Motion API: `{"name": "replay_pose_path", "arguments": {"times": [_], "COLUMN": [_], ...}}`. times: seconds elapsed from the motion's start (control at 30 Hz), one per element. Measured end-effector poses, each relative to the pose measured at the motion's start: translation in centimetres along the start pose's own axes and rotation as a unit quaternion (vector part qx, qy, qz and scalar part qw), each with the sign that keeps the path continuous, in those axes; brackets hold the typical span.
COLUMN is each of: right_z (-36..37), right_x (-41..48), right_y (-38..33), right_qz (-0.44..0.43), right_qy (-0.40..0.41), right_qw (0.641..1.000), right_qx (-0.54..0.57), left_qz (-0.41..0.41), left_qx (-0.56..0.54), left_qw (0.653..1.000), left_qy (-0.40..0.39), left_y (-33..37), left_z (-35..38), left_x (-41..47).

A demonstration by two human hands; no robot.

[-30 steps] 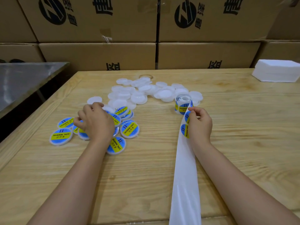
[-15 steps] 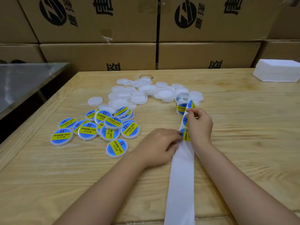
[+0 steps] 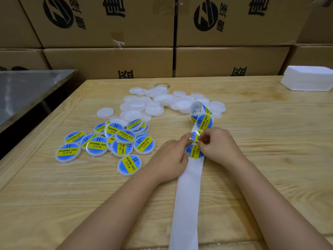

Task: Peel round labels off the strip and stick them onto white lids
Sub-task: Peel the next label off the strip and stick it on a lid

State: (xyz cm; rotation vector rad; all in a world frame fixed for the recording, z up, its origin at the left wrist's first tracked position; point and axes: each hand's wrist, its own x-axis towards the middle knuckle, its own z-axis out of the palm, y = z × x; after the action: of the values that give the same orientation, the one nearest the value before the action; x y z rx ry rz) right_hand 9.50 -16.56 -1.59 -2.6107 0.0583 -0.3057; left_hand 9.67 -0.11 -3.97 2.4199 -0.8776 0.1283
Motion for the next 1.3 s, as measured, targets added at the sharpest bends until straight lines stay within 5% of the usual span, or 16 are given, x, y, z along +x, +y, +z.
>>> {"name": "replay_pose_path", "arguments": {"times": [0.13, 1.1, 1.3], "right_z": [0.0, -0.2, -1.8], "right_x": [0.0, -0.4, -0.2], "right_y": [-0.1, -1.0, -0.6], "right_qz": [-0.031, 0.003, 0.032], "right_qy": [-0.059, -0.018, -0.07], "right_qw": [0.997, 1.0, 0.994], "right_qx": [-0.041, -0.008, 0.079], "left_qz": [-0.021, -0.065, -0.059], "left_qx": [-0.006, -0.065, -0.062], "left_qw": [1.0, 0.995, 0.996], "left_qy": [-0.017, -0.032, -0.039], "left_y": [-0.2, -0.4, -0.5], "left_z": [0.0, -0.2, -0.3], "left_x": [0.1, 0.6, 0.6]}}
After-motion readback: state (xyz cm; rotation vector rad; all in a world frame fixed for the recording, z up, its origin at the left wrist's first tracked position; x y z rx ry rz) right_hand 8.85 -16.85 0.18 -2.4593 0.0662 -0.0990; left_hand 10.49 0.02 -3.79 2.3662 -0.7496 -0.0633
